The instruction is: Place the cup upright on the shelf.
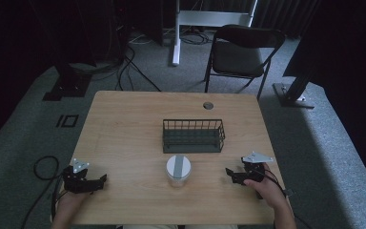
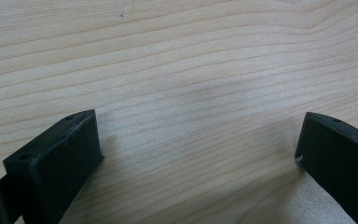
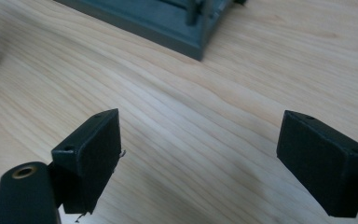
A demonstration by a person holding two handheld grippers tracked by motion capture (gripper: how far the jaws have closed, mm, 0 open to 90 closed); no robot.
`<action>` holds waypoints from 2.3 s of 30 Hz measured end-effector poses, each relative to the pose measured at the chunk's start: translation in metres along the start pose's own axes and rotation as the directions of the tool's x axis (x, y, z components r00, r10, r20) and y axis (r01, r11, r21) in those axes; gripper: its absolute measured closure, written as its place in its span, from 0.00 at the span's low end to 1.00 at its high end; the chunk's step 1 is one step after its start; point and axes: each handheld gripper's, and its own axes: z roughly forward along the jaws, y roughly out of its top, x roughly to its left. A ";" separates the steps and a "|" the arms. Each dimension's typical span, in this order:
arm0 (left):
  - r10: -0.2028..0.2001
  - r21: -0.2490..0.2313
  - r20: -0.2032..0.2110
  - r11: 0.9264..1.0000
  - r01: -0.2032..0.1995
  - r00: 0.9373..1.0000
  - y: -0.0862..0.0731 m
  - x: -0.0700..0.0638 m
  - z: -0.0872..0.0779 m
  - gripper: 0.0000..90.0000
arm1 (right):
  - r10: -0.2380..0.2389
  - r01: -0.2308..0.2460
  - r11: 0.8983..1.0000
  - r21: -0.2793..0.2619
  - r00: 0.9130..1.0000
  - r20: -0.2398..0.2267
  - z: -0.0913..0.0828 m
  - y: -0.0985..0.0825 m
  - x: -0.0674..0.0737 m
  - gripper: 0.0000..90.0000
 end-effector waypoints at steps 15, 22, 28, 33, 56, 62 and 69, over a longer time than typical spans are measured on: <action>0.000 0.000 0.000 1.000 0.000 1.000 0.000 0.000 0.000 0.00 | -0.059 0.058 0.998 -0.017 0.994 -0.090 0.009 0.003 0.021 0.15; 0.000 0.000 0.000 1.000 0.000 1.000 0.000 0.000 0.000 0.00 | -0.082 0.079 0.996 -0.028 0.986 -0.145 0.013 0.006 0.034 0.15; 0.000 0.000 0.000 1.000 0.000 1.000 0.000 0.000 0.000 0.00 | -0.107 0.102 0.994 -0.037 0.974 -0.198 0.017 0.008 0.046 0.15; 0.000 0.000 0.000 1.000 0.000 1.000 0.000 0.000 0.000 0.00 | -0.122 0.115 0.992 -0.043 0.967 -0.225 0.020 0.010 0.056 0.14; 0.000 0.000 0.000 1.000 0.000 1.000 0.000 0.000 0.000 0.00 | -0.185 0.159 0.982 -0.104 0.921 -0.344 0.032 0.019 0.091 0.13; 0.000 0.000 0.000 1.000 0.000 1.000 0.000 0.000 0.000 0.00 | -0.205 0.172 0.978 -0.121 0.910 -0.361 0.035 0.020 0.103 0.13; 0.000 0.000 0.000 1.000 0.000 1.000 0.000 0.000 0.000 0.00 | -0.213 0.166 0.974 -0.153 0.903 -0.373 0.040 0.025 0.112 0.13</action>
